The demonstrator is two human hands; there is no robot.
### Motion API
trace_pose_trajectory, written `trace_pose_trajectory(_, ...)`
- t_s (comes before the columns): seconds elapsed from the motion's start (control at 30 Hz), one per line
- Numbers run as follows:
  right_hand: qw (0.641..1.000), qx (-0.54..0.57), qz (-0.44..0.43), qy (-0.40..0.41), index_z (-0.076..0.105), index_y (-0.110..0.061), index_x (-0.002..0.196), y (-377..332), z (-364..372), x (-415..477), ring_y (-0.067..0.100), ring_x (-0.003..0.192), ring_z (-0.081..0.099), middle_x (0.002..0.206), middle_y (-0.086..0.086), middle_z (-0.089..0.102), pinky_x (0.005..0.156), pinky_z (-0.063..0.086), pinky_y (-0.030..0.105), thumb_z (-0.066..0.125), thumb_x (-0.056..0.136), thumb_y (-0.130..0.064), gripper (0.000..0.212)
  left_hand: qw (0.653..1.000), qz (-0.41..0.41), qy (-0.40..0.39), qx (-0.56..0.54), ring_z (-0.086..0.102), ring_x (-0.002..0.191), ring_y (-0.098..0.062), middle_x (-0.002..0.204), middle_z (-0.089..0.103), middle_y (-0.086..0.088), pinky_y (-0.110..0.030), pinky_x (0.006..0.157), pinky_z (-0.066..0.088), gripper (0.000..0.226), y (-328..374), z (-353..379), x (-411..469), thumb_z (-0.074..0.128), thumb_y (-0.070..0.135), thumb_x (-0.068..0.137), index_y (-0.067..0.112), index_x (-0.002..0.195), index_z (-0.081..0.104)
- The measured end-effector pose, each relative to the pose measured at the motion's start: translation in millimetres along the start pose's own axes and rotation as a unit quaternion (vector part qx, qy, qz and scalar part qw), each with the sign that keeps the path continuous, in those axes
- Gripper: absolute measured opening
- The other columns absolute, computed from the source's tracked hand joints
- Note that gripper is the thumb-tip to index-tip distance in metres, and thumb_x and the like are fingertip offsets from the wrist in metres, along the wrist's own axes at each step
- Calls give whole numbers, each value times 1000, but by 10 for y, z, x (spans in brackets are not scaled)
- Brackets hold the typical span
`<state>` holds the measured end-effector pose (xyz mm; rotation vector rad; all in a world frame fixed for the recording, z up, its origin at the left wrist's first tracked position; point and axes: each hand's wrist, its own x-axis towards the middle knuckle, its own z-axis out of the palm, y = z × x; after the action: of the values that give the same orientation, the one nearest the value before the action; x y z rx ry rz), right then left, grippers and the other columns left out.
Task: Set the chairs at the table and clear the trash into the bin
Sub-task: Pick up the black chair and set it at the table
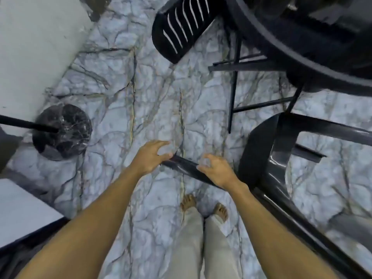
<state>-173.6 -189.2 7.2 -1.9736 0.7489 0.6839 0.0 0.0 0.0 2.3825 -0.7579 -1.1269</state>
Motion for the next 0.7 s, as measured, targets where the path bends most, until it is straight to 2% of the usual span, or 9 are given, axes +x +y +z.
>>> trace_pose_trajectory(0.1,999,38,12,-21,53,-15,131,198,326,323,26,115,57,129,7,60,95,48,39,66,89,-44,53,999,-6,-28,26,49,128,-20,137,56,-1,-26,102,33,52,-423,210,231,66,45,88,21,133,58)
trace_pose_trajectory(0.2,998,51,21,-27,54,-22,131,357,629,477,22,114,59,130,2,61,96,49,41,69,84,-48,55,998,-1,-39,49,54,112,-18,116,63,5,-28,93,39,46,-750,402,291,70,51,82,27,120,64)
trace_pose_trajectory(0.27,999,46,19,-15,56,-27,127,442,777,538,21,113,60,126,-1,64,96,49,45,68,83,-51,52,998,9,-32,47,54,108,-17,108,63,9,-32,93,42,46,-884,476,329,69,60,77,33,114,66)
trace_pose_trajectory(0.33,998,51,22,6,57,-31,123,491,850,572,20,113,61,124,-4,66,96,48,46,68,82,-52,47,999,9,-26,35,53,105,-17,104,62,10,-33,92,43,50,-933,479,387,64,66,72,33,110,67)
trace_pose_trajectory(0.43,998,57,13,31,60,-32,119,529,892,590,18,110,62,119,-6,68,97,48,44,70,81,-50,44,999,12,-16,34,52,99,-17,101,63,4,-30,88,40,49,-963,492,427,68,60,71,28,108,70)
trace_pose_trajectory(0.57,998,55,-2,39,61,-31,118,530,878,580,18,107,62,116,-6,69,97,47,45,74,77,-49,46,998,43,-1,36,54,96,-16,101,67,3,-29,90,36,56,-953,521,400,59,66,71,24,107,71)
trace_pose_trajectory(0.7,998,51,-8,48,61,-30,119,515,894,531,18,108,62,117,-6,68,98,46,45,75,77,-48,47,996,62,-1,57,58,99,-18,104,70,3,-27,91,35,55,-959,544,360,61,65,75,23,109,70)
